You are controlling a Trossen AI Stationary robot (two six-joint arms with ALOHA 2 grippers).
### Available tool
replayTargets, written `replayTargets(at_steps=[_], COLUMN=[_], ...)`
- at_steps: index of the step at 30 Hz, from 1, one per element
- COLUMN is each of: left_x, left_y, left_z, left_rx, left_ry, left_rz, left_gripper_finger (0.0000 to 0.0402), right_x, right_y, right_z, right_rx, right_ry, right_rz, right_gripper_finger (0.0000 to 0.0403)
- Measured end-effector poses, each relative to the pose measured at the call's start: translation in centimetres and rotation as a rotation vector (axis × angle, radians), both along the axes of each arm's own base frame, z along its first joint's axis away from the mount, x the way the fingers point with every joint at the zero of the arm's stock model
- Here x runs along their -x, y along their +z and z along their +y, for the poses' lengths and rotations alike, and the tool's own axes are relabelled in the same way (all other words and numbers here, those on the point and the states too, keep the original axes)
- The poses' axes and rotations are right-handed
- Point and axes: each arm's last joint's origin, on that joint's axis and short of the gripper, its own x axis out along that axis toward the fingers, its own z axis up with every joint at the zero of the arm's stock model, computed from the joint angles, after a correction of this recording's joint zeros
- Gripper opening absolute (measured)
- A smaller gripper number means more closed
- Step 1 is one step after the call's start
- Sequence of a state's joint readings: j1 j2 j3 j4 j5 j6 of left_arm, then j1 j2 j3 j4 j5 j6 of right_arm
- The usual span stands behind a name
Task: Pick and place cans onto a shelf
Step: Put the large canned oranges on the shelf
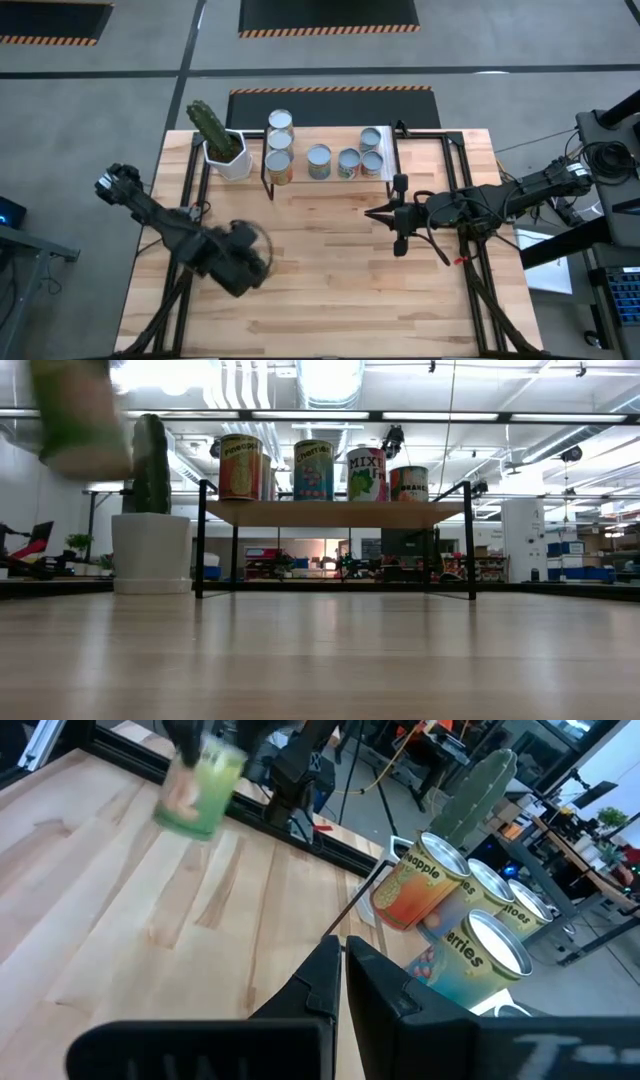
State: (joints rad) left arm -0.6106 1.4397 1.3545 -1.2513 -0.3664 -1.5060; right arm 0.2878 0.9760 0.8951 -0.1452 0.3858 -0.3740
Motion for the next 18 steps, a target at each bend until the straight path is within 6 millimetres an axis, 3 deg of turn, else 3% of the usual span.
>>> replayTargets(at_steps=[5, 9, 18], left_x=[-3.4, -4.8, -7.1], left_y=[6.8, 11.1, 16.3], left_z=[2.2, 5.0, 12.5], left_rx=[-0.195, -0.354, -0.705], left_ry=[-0.238, -0.354, -0.451], left_rz=[-0.161, -0.179, -0.147], left_gripper_finger=[0.0308, 0.0308, 0.0308], right_x=[0.1, 0.2, 0.4], right_y=[-0.2, -0.3, -0.3], right_z=[0.0, -0.1, -0.1], right_rx=[0.007, 0.011, -0.003], right_ry=[0.000, 0.000, -0.005], right_rz=[0.022, 0.038, 0.043], right_gripper_finger=[0.0011, 0.0011, 0.0011])
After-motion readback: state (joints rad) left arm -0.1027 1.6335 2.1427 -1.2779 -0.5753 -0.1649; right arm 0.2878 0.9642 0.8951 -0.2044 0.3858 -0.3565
